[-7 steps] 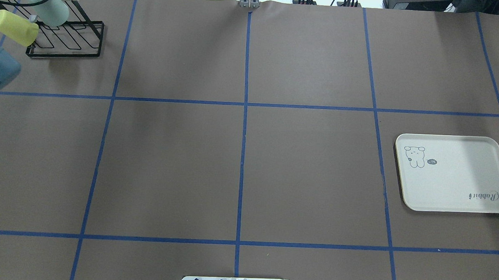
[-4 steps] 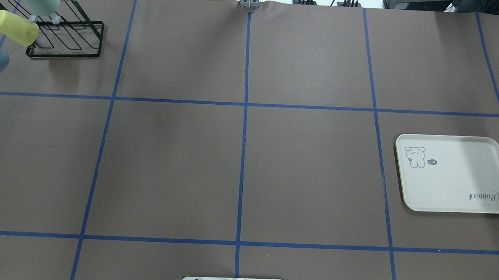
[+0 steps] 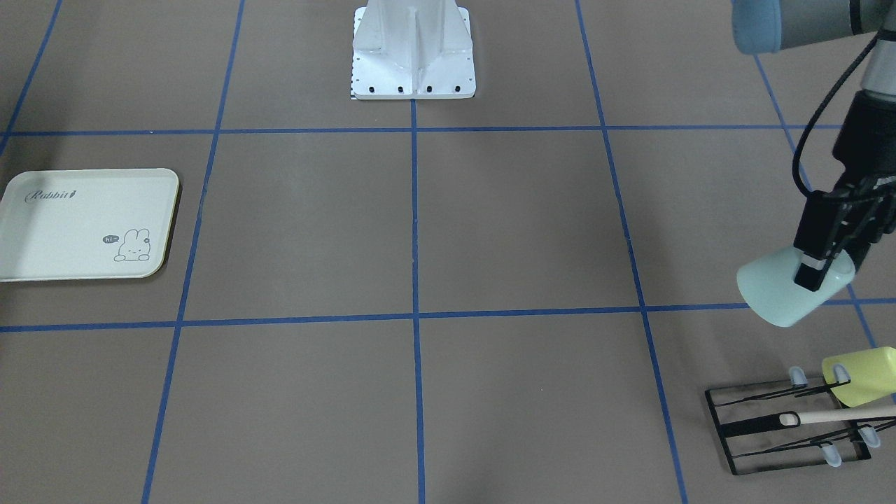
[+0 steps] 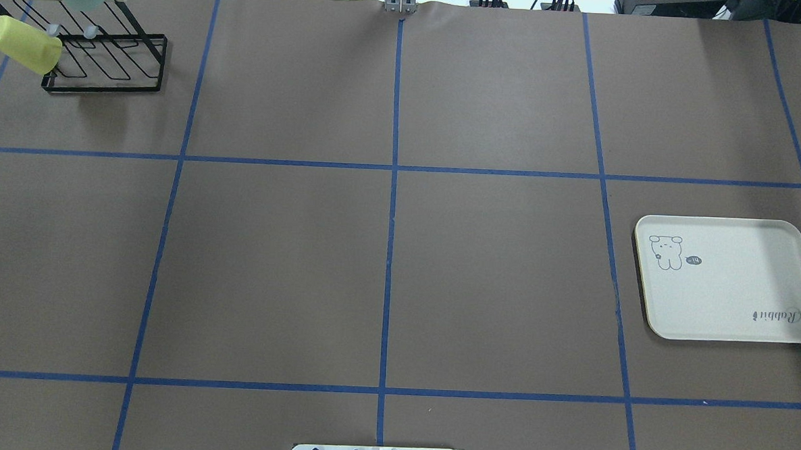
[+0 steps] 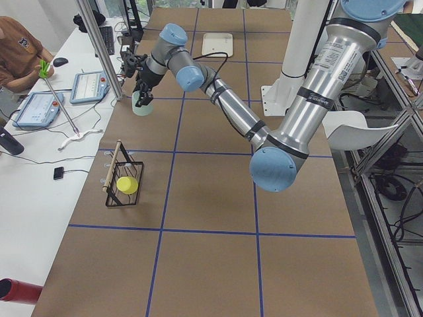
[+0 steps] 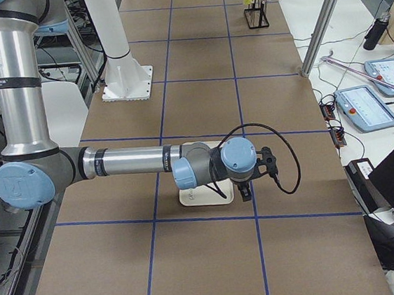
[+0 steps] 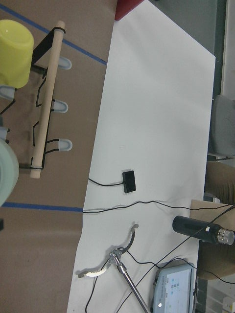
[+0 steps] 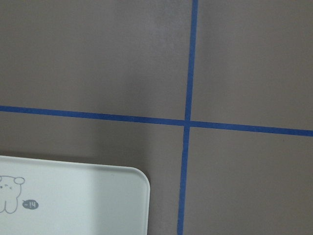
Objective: Left arm grabs green cup and hands to right arm on tray
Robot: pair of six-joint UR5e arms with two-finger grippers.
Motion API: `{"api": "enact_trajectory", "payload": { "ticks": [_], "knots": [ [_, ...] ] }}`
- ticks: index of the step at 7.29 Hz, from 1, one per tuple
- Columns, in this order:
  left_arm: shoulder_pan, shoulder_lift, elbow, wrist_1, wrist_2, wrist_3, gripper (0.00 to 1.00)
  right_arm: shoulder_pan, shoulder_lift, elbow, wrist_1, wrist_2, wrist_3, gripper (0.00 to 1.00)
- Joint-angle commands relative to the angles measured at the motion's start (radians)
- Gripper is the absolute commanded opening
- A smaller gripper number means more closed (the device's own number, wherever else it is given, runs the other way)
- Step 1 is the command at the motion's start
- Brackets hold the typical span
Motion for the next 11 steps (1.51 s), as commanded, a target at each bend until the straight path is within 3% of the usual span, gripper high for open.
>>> {"api": "enact_trajectory", "payload": {
  "ticks": [1, 3, 5, 7, 8, 9, 11],
  "knots": [
    [0.1, 0.005, -0.091, -0.098, -0.004, -0.361, 0.14, -0.008, 0.082, -0.036, 0.041, 0.175, 0.003, 1.0],
    [0.22, 0.007, -0.103, -0.261, 0.121, -0.623, 0.14, -0.04, 0.134, -0.06, 0.042, 0.257, 0.003, 1.0],
    [0.385, 0.011, -0.117, -0.262, 0.33, -0.641, 0.16, -0.053, 0.189, -0.057, 0.044, 0.237, 0.01, 0.98],
    [0.443, 0.01, -0.123, -0.262, 0.392, -0.658, 0.17, -0.092, 0.252, 0.018, 0.053, 0.039, 0.245, 0.97],
    [0.443, 0.008, -0.123, -0.263, 0.393, -0.677, 0.17, -0.119, 0.253, 0.018, 0.137, 0.015, 0.324, 0.97],
    [0.453, 0.008, -0.131, -0.263, 0.409, -0.678, 0.17, -0.172, 0.253, 0.015, 0.3, -0.083, 0.498, 0.97],
    [0.472, 0.008, -0.148, -0.262, 0.42, -0.697, 0.17, -0.366, 0.243, -0.026, 0.732, -0.342, 1.011, 0.98]
  ]
}}
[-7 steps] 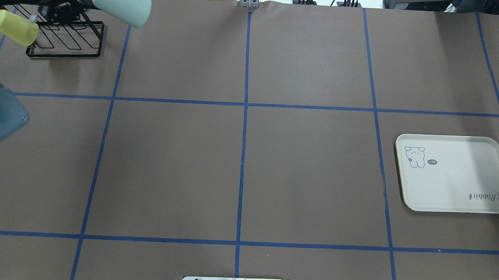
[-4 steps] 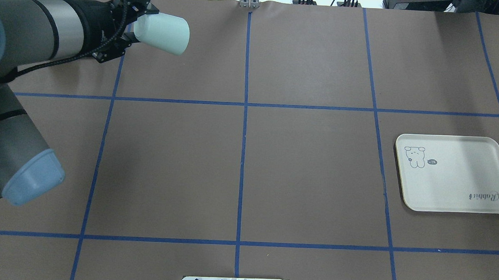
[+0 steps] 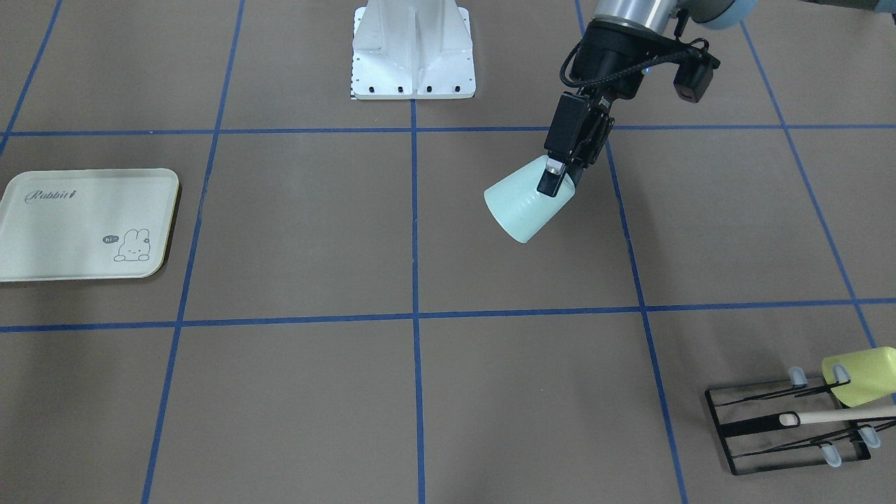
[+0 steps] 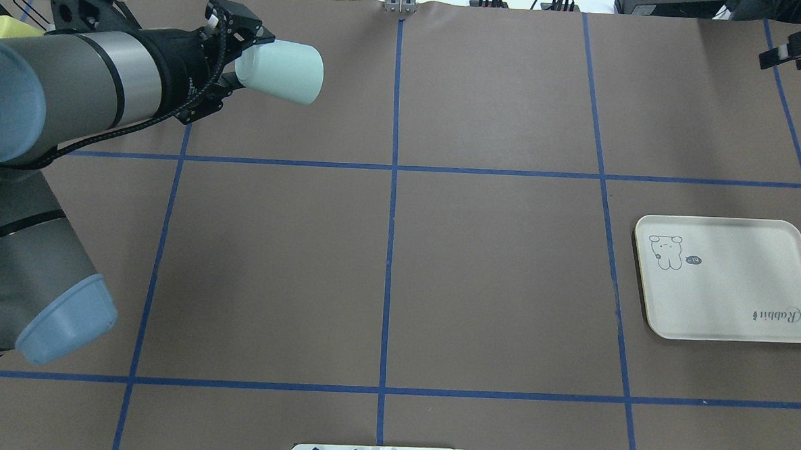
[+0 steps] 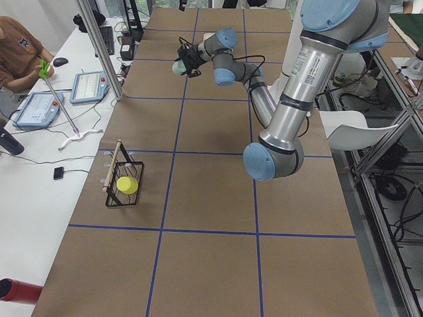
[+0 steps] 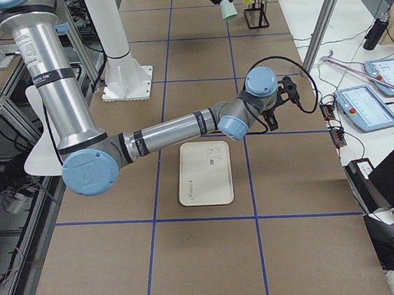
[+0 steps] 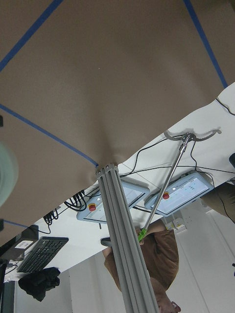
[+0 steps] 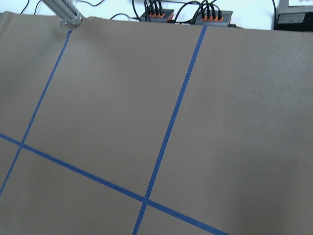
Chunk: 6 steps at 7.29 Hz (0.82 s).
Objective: Left arm grabs green cup and hands to right arm on tray
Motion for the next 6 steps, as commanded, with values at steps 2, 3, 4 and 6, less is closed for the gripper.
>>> {"api": "enact_trajectory", "payload": {
  "ticks": [2, 3, 4, 6],
  "knots": [
    [0.074, -0.002, -0.02, 0.0, 0.082, -0.06, 0.17, -0.217, 0.01, -0.027, 0.405, -0.203, 0.53, 0.98],
    [0.144, -0.002, -0.036, -0.001, 0.161, -0.078, 0.17, -0.237, 0.016, -0.029, 0.51, -0.23, 0.643, 0.98],
    [0.209, -0.002, -0.037, -0.006, 0.223, -0.126, 0.17, -0.248, 0.065, -0.017, 0.552, -0.221, 0.801, 0.97],
    [0.284, -0.015, -0.054, -0.077, 0.239, -0.187, 0.17, -0.266, 0.143, 0.017, 0.556, -0.099, 0.864, 0.98]
  ]
}}
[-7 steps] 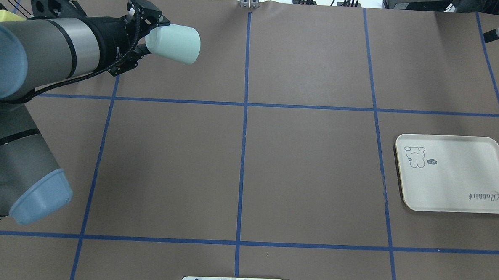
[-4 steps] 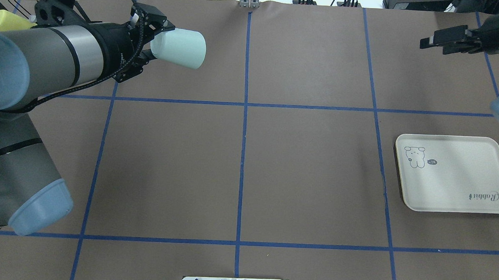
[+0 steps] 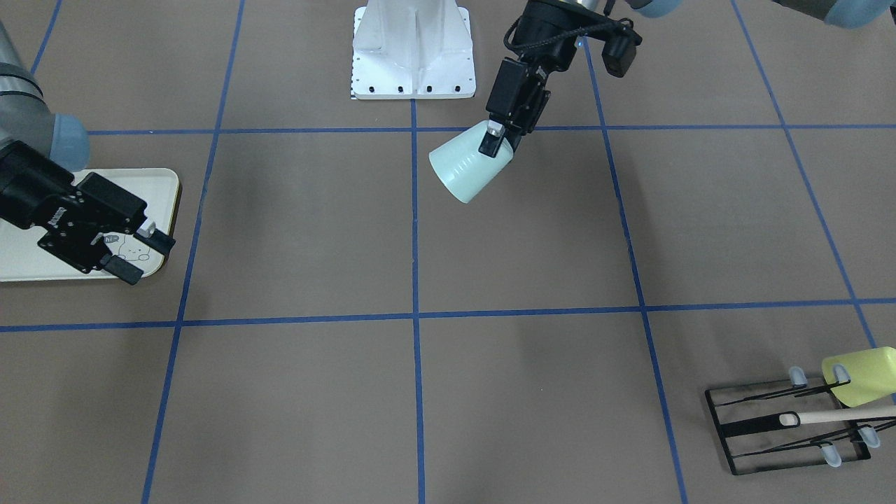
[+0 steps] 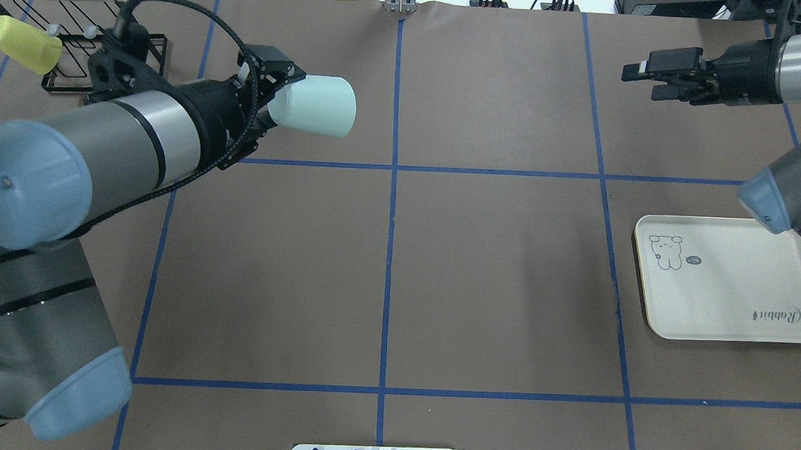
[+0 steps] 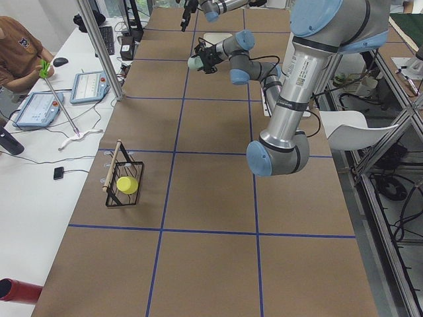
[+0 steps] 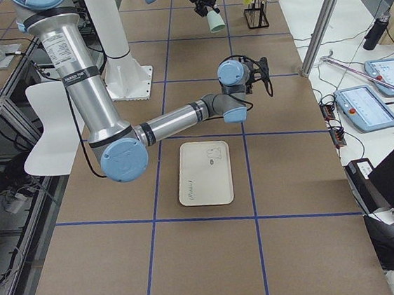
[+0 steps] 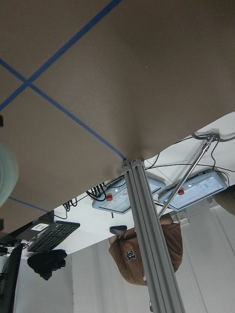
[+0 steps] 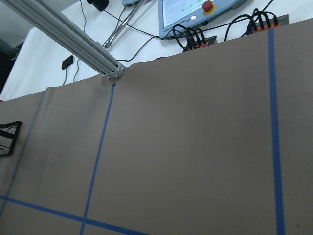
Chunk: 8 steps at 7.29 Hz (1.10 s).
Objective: Left arm grabs green cup and hands to right arm on tray
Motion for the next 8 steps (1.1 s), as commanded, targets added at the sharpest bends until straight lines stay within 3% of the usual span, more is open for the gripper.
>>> {"api": "enact_trajectory", "payload": {
  "ticks": [1, 3, 6, 8],
  "knots": [
    [0.062, -0.006, -0.014, -0.08, 0.016, -0.087, 0.17, -0.009, 0.064, 0.04, 0.013, 0.129, 0.049, 0.98],
    [0.074, -0.001, -0.014, -0.149, 0.014, -0.134, 0.17, -0.014, 0.122, 0.056, 0.013, 0.235, 0.048, 0.97],
    [0.082, 0.008, -0.008, -0.242, 0.008, -0.148, 0.17, -0.063, 0.168, 0.057, 0.013, 0.325, 0.063, 0.97],
    [0.085, 0.01, 0.0, -0.252, 0.008, -0.148, 0.17, -0.066, 0.198, 0.072, 0.025, 0.329, 0.092, 0.97]
  ]
}}
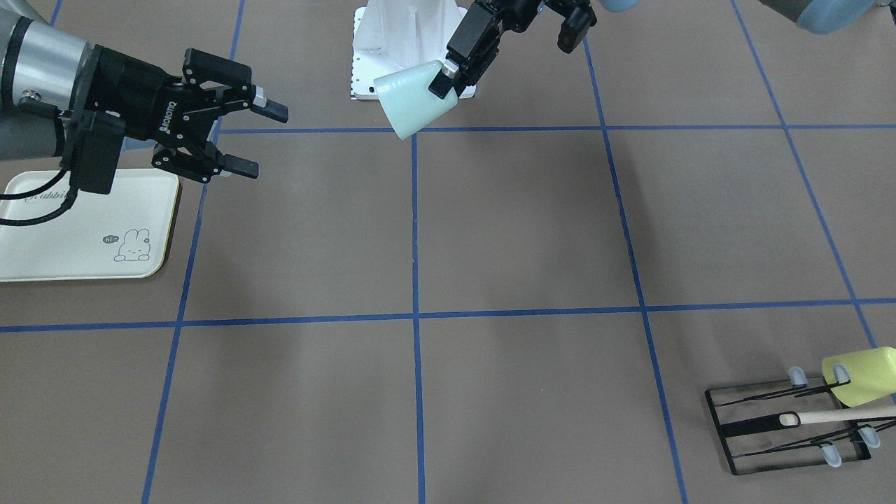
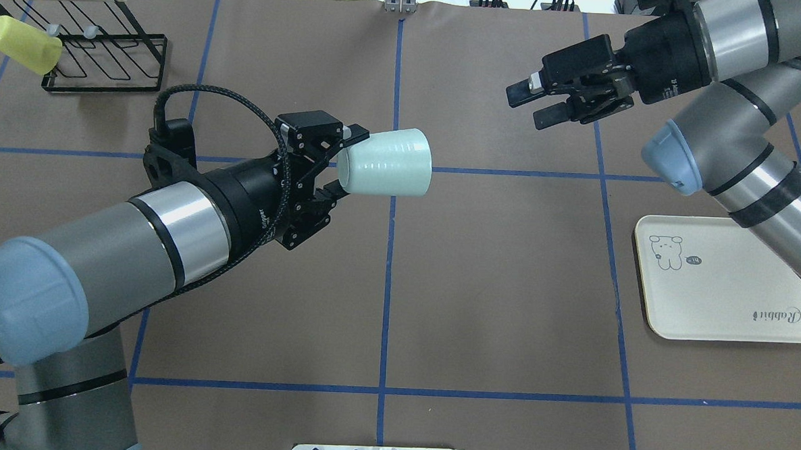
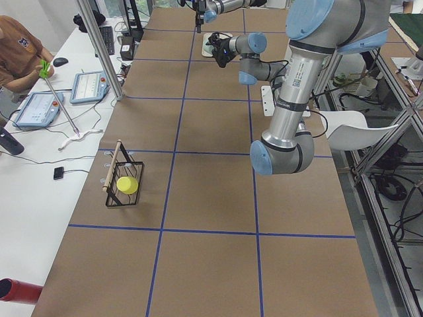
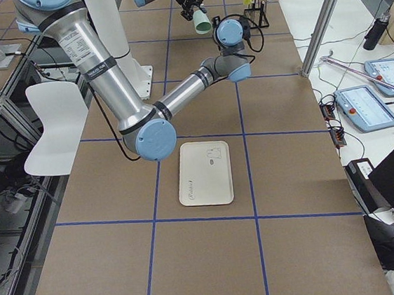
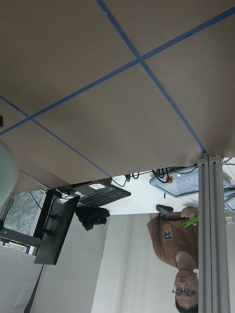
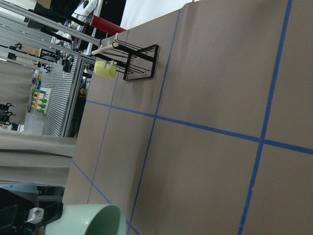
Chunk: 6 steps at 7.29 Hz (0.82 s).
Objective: Left arm grabs green cup and hands to right arm on tray
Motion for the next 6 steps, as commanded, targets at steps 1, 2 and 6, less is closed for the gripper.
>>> {"api": "enact_trajectory", "payload": {
  "ticks": [1, 2, 6],
  "knots": [
    [0.002, 0.004, 0.009, -0.033, -0.002, 0.003, 0.17, -0.014, 0.007, 0.011, 0.1, -0.017, 0.014, 0.96],
    [0.002, 0.009, 0.01, -0.036, -0.002, 0.003, 0.17, -0.05, -0.009, 0.011, 0.195, -0.089, 0.03, 0.97],
    [0.002, 0.01, 0.017, -0.039, -0.003, 0.009, 0.17, -0.135, -0.072, 0.008, 0.399, -0.257, 0.08, 0.94]
  ]
}}
